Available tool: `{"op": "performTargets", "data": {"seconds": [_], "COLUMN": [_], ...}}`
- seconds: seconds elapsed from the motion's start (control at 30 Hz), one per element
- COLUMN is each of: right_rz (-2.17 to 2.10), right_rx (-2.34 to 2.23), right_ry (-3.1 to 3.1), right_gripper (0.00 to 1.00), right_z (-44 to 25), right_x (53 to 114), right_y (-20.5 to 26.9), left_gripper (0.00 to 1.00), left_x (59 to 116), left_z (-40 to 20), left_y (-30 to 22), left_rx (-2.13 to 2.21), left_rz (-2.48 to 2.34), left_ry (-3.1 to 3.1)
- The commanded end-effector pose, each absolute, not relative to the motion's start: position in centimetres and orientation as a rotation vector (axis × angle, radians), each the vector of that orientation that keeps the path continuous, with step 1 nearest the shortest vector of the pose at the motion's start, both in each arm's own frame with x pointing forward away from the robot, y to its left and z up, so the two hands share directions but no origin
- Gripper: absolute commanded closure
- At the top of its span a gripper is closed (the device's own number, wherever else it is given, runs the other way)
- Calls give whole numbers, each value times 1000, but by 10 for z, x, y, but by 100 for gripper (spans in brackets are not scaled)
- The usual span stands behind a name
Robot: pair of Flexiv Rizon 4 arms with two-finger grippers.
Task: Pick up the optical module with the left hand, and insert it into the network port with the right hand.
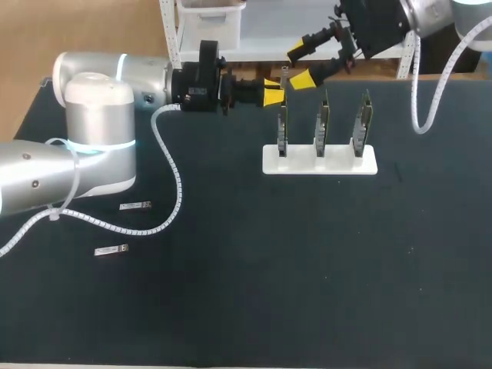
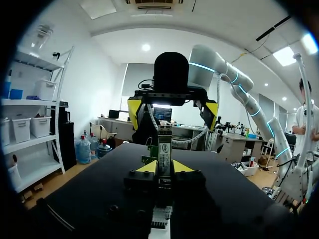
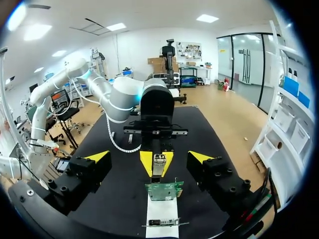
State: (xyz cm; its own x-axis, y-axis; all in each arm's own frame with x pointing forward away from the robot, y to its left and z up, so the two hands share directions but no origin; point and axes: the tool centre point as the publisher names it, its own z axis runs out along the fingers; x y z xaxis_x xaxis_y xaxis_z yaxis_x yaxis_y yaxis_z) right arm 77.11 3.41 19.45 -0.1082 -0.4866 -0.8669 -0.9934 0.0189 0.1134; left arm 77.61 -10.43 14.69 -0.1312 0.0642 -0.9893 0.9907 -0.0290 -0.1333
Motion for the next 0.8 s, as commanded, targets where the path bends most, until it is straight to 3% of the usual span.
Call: {"op": "performTargets", "data": {"seconds": [0.03, 0.8], "right_rz": [970, 1002], "right_rx": [-1502, -1538], "right_ry": [1676, 1674], "right_gripper": [0, 0], "right_z": [194, 186], "right_x": [767, 772], "right_y": [36, 45], "left_gripper": [100, 100], "left_x": [776, 776], "left_z": [147, 147], "left_y": [-104, -104], "left_rx": [1215, 1215], "left_rz": [-1302, -1302], "left_ry": [1337, 1337]}}
